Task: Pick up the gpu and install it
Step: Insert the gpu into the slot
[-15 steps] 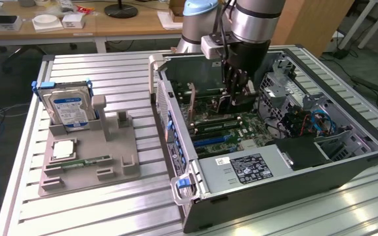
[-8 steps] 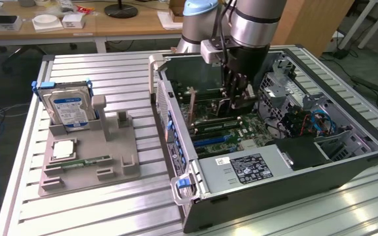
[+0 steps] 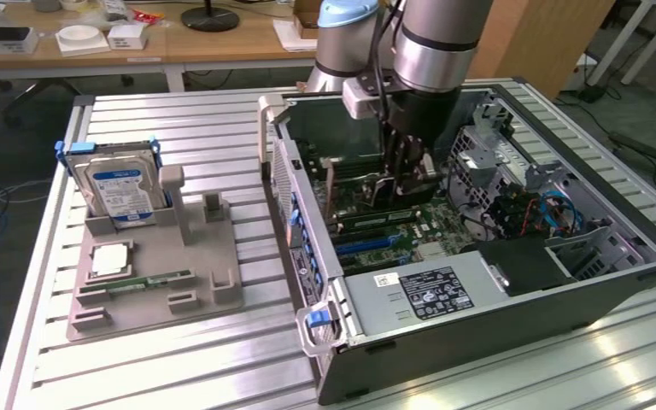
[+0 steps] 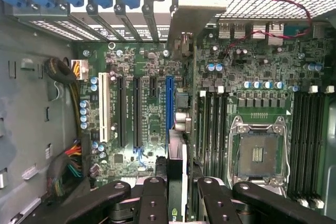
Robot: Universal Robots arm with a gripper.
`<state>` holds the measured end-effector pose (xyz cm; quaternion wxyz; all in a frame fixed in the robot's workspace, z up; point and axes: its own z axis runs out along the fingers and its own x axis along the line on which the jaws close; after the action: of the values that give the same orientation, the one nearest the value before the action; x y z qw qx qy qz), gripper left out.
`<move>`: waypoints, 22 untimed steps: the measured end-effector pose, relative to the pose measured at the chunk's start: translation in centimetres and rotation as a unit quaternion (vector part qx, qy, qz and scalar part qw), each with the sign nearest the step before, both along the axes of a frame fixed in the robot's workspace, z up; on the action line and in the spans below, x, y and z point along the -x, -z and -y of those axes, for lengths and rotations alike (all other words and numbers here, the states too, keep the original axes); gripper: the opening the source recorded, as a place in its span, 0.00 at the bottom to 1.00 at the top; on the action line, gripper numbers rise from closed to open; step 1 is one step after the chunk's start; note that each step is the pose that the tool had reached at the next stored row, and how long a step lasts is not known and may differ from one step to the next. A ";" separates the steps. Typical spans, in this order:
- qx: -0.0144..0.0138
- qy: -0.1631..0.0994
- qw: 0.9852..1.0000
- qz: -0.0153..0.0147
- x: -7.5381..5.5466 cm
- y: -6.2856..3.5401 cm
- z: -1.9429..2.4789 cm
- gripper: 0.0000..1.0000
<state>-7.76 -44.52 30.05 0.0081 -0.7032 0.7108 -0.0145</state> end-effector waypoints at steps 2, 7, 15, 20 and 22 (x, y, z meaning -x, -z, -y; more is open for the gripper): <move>0.000 0.000 1.000 0.000 0.0 0.05 0.14 0.27; 0.000 0.000 1.000 0.000 0.1 0.19 0.67 0.27; -0.007 0.000 1.000 0.000 0.2 0.88 0.75 0.27; -0.010 0.000 1.000 0.000 0.2 1.39 0.75 0.27; -0.012 0.000 1.000 0.000 0.3 1.63 0.76 0.27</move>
<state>-8.04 -45.27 28.42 0.0164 -0.7031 0.7109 -0.0061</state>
